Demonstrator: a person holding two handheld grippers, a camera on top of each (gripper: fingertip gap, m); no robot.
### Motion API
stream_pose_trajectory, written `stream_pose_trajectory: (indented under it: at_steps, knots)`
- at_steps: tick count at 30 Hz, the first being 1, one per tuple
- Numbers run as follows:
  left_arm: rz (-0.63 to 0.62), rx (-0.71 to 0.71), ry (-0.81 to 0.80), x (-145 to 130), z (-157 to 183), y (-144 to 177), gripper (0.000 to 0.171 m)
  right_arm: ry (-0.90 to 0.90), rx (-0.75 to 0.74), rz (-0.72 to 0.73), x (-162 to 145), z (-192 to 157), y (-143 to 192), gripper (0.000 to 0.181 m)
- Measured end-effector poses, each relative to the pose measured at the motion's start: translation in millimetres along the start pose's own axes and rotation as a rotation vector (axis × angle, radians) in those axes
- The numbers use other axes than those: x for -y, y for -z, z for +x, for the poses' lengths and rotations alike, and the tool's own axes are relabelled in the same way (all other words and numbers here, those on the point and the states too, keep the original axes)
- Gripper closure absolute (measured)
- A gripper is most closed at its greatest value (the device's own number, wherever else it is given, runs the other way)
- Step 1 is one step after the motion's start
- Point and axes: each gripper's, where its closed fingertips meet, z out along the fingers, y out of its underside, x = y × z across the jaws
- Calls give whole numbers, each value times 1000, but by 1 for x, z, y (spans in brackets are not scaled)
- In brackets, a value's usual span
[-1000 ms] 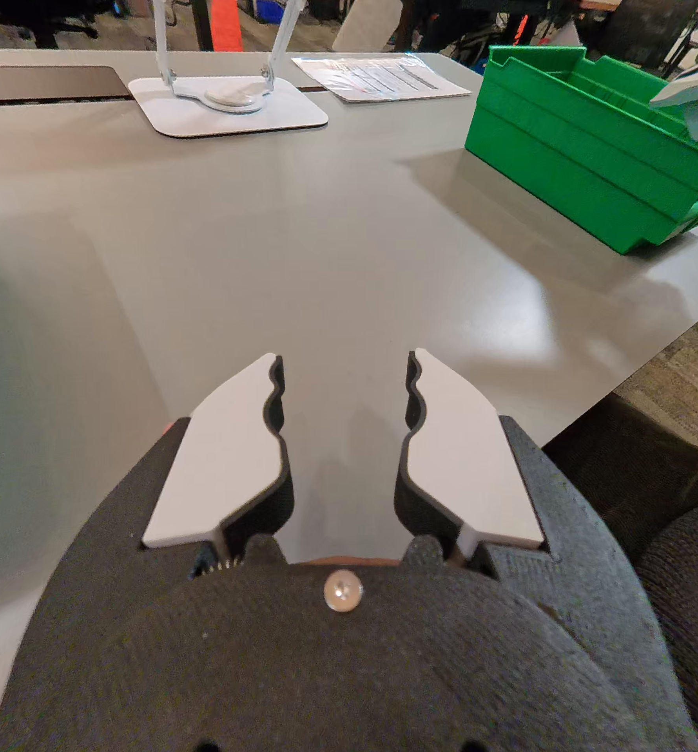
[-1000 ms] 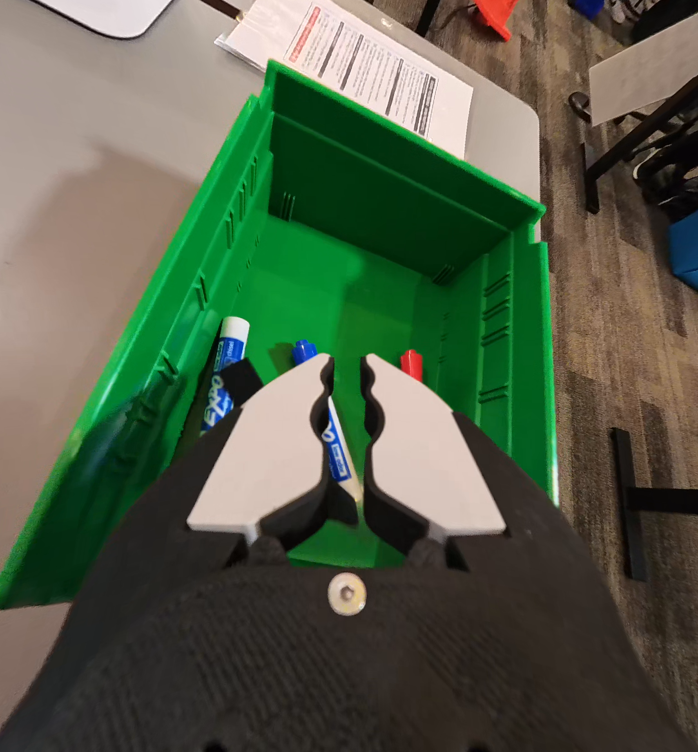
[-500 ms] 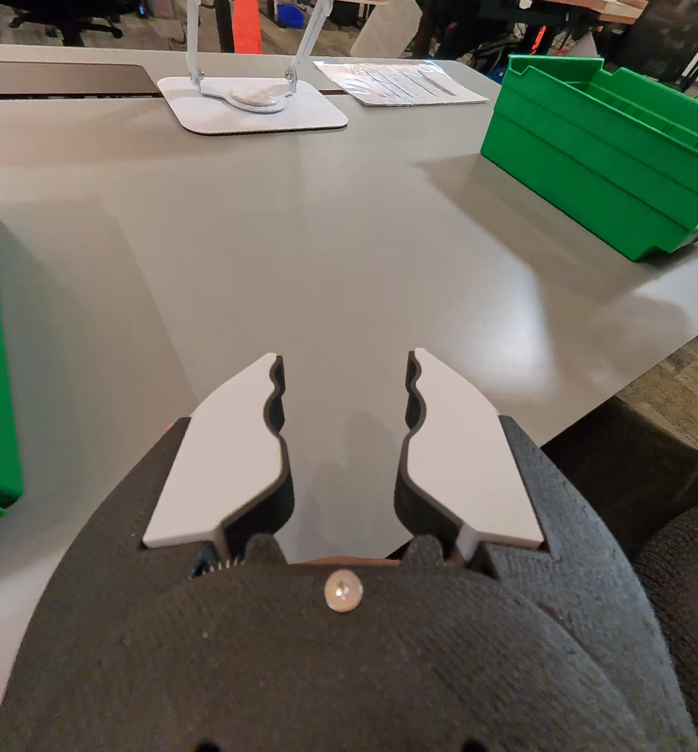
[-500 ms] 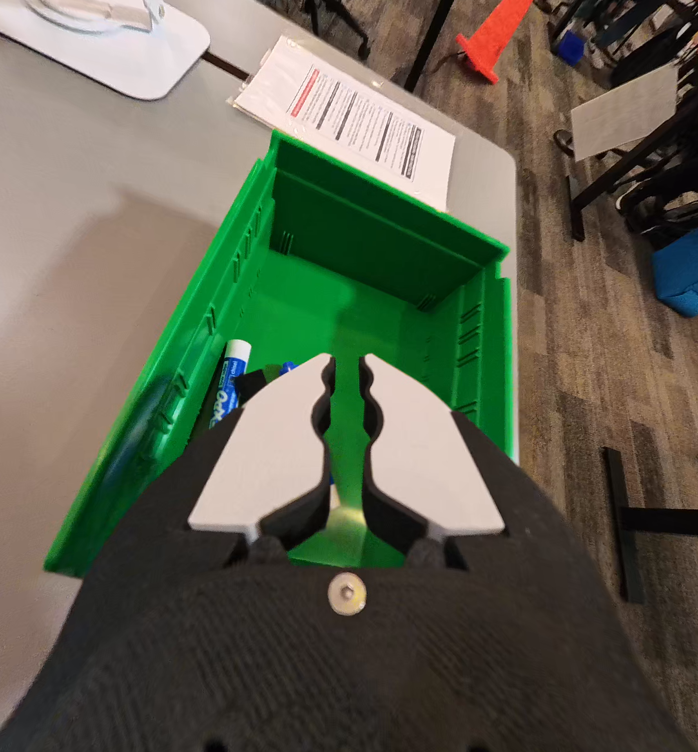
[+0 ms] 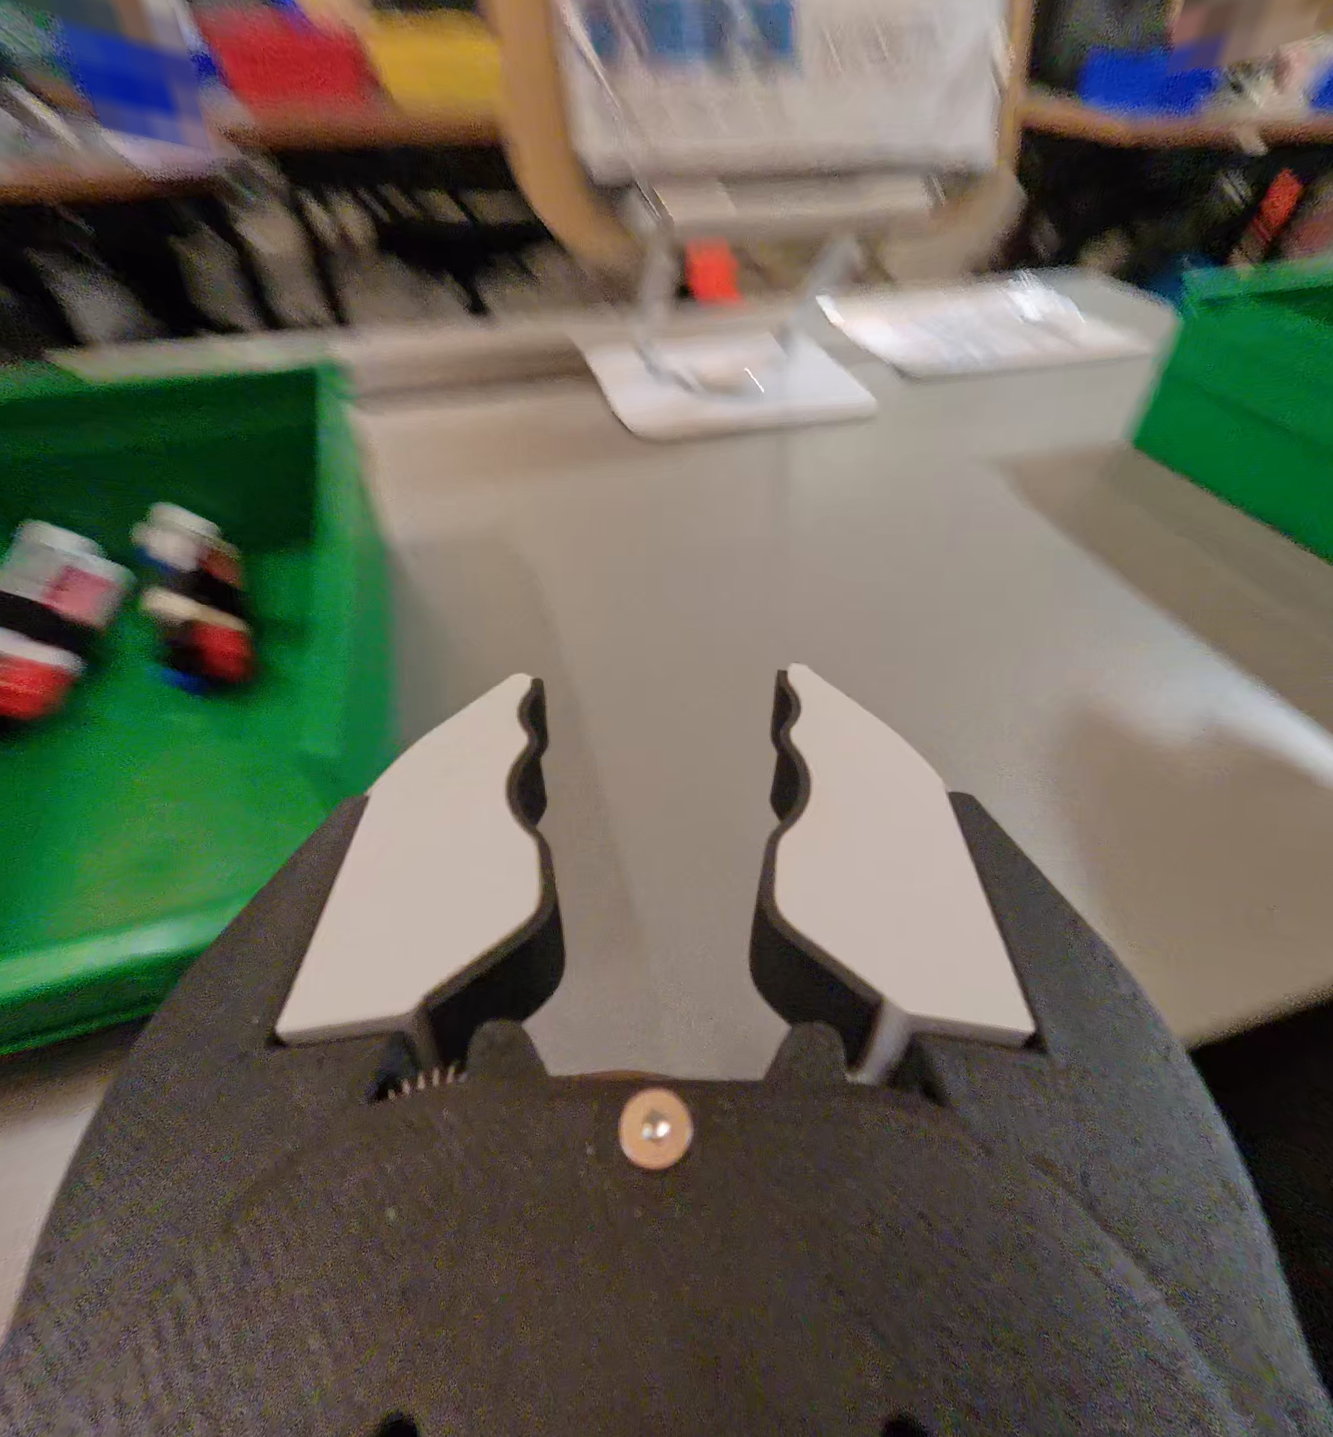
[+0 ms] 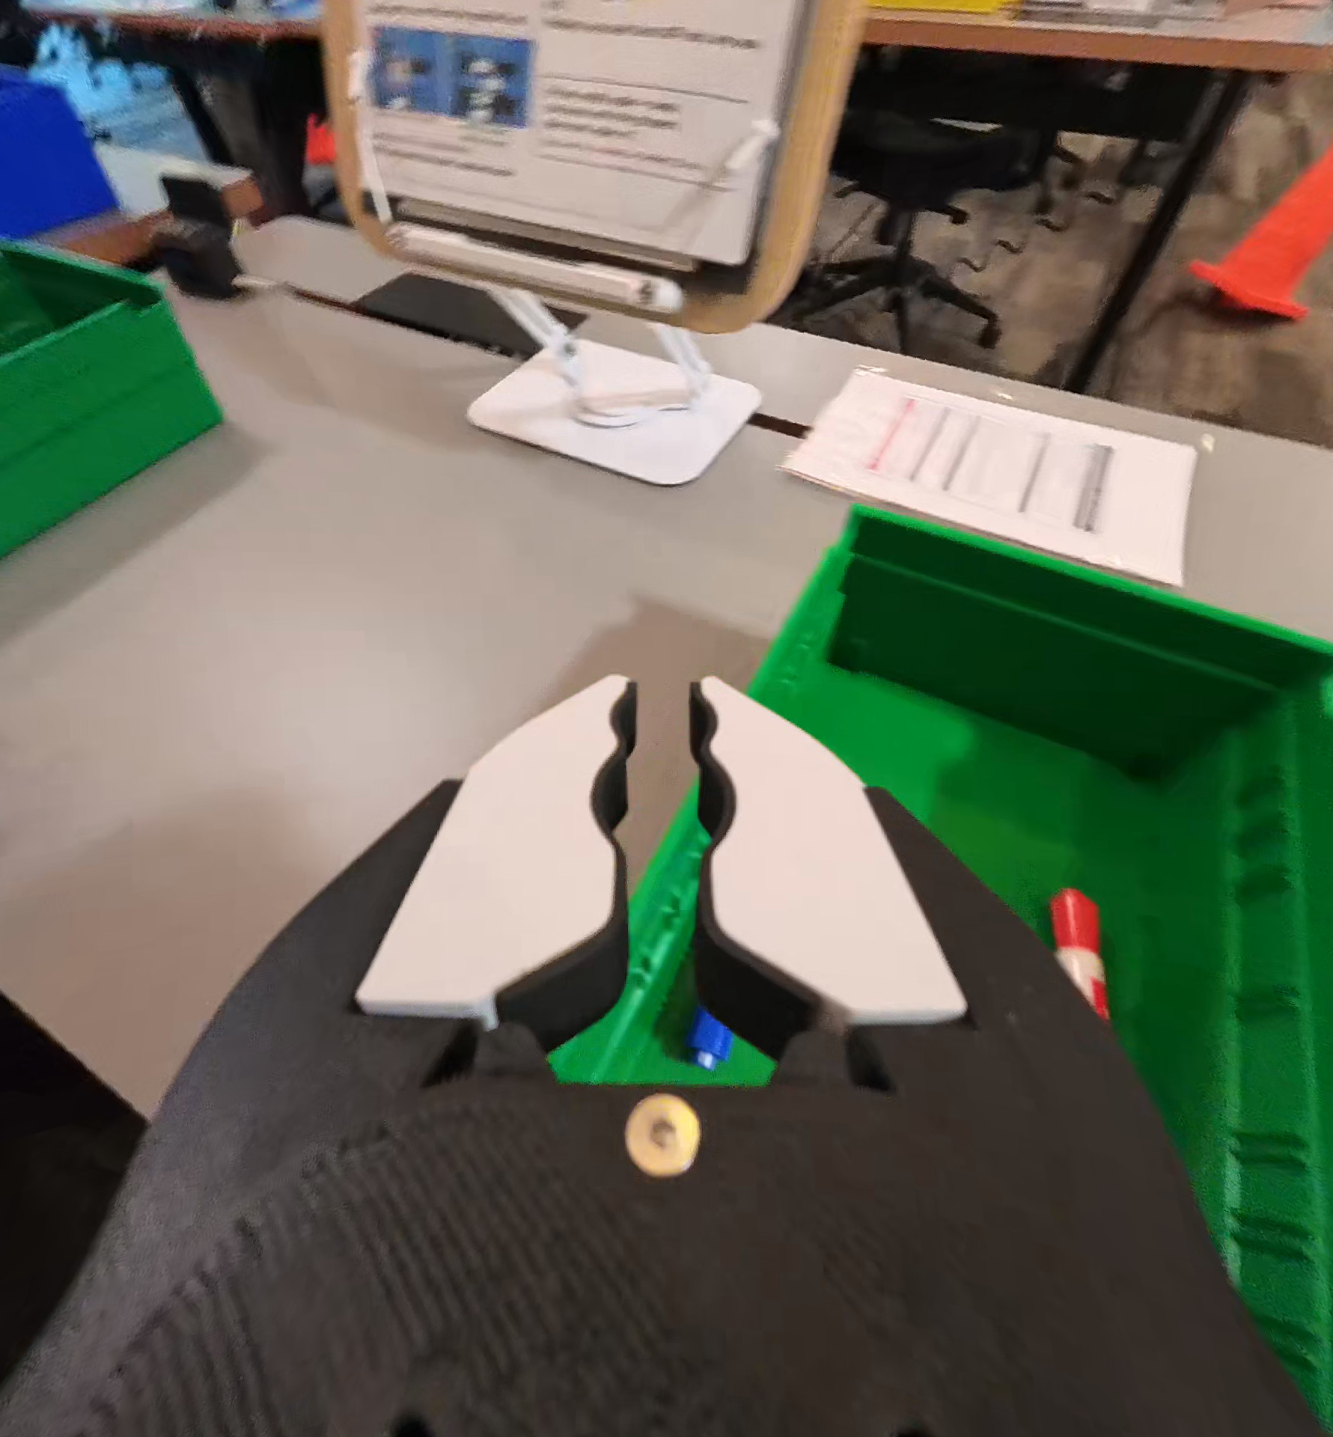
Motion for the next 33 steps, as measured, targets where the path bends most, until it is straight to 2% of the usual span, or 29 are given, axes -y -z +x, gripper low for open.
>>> stream_pose_trajectory:
  at_steps: [2,3,5,9,13,16,19,23,28,31,33]
  knots:
    - [138,128,-25,40,-40,24,122,114,23,-15,1,-32,-10,168]
    - [168,187,-46,53,-61,34,122,172,44,-21,-1,-49,-15,169]
    - [140,288,-89,64,-104,39,125,256,100,-26,-4,-85,-27,170]
    - [-71,302,-150,56,-162,-3,127,210,351,-6,-12,-171,-46,172]
    - [-233,219,-121,40,-185,-72,137,198,526,-49,-28,-231,-56,171]
    - [-449,181,-167,5,-194,-116,133,210,565,-64,-36,-245,-61,171]
    - [-619,231,-260,-24,-214,-135,130,153,597,-79,-40,-244,-66,170]
    - [-646,217,-256,-33,-219,-149,132,90,601,-110,-50,-232,-75,169]
    - [-699,242,-271,-44,-227,-162,132,86,644,-146,-61,-238,-83,168]
    - [-690,310,-285,-41,-239,-165,150,111,661,-155,-65,-242,-84,168]
    - [-694,310,-251,-40,-240,-165,153,120,662,-160,-67,-242,-84,168]
